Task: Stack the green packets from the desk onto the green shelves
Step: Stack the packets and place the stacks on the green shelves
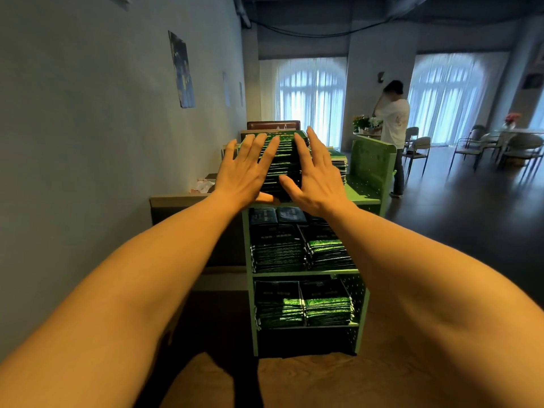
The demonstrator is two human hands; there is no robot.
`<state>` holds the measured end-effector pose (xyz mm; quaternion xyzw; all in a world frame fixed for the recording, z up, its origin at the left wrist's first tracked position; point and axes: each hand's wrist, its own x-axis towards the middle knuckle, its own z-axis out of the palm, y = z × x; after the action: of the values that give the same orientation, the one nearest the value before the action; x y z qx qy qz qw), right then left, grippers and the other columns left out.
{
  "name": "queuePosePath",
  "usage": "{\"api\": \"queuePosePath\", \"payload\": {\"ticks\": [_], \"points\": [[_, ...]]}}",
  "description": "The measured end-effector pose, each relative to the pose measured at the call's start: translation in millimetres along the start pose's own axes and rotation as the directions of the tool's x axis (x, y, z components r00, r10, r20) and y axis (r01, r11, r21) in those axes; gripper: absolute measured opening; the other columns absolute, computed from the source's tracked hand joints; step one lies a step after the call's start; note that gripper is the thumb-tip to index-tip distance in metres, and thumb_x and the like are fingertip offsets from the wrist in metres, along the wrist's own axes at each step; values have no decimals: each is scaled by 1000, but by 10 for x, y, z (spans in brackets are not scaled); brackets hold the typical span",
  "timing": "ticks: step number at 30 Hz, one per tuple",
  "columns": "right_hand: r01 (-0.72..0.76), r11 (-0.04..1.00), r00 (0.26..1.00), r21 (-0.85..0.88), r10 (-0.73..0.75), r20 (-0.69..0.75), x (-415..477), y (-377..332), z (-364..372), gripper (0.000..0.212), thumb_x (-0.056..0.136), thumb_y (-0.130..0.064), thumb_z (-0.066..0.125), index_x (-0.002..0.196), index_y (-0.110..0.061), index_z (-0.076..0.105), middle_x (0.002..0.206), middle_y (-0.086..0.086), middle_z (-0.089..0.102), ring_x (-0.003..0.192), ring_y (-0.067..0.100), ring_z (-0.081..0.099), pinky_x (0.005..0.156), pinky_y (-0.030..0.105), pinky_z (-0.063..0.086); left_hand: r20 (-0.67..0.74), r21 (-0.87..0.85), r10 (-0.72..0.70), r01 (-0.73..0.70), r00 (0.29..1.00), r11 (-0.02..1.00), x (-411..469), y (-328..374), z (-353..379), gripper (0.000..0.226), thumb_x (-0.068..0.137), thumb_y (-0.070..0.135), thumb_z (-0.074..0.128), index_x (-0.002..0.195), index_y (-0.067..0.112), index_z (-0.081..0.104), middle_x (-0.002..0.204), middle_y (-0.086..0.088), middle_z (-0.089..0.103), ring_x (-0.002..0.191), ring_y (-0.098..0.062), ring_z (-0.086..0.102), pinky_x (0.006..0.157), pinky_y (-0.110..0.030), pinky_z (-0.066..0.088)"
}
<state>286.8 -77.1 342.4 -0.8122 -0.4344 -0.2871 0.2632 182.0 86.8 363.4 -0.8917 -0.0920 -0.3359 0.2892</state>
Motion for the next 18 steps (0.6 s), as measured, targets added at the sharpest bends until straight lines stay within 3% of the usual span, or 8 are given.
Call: {"api": "queuePosePath", "payload": {"ticks": [6,11,18], "points": [[-8,1000,1000,-1,8,-13,14,-62,36,87,101,-58,44,166,-22,-1,173,1,-15,160,25,2,115,58,38,-9,-30,16,-16,1000,999,-60,26,-6,142,55,81,72,154,12,-3,159,-21,20,147,-41,19,113,-60,27],[-21,1000,1000,-3,21,-11,10,-57,62,86,101,-57,45,166,-22,1,173,2,-14,160,25,-1,117,59,36,7,-7,17,-17,1000,1000,-42,26,38,139,61,76,75,152,13,-8,160,-18,18,148,-40,16,114,-59,24],[14,1000,998,25,-12,-69,15,-69,7,85,98,-57,51,165,-23,11,174,5,-4,159,28,8,117,55,36,13,-35,8,-7,1000,999,-40,18,28,139,59,83,68,153,17,-9,163,-17,8,150,-42,2,116,-63,12]]}}
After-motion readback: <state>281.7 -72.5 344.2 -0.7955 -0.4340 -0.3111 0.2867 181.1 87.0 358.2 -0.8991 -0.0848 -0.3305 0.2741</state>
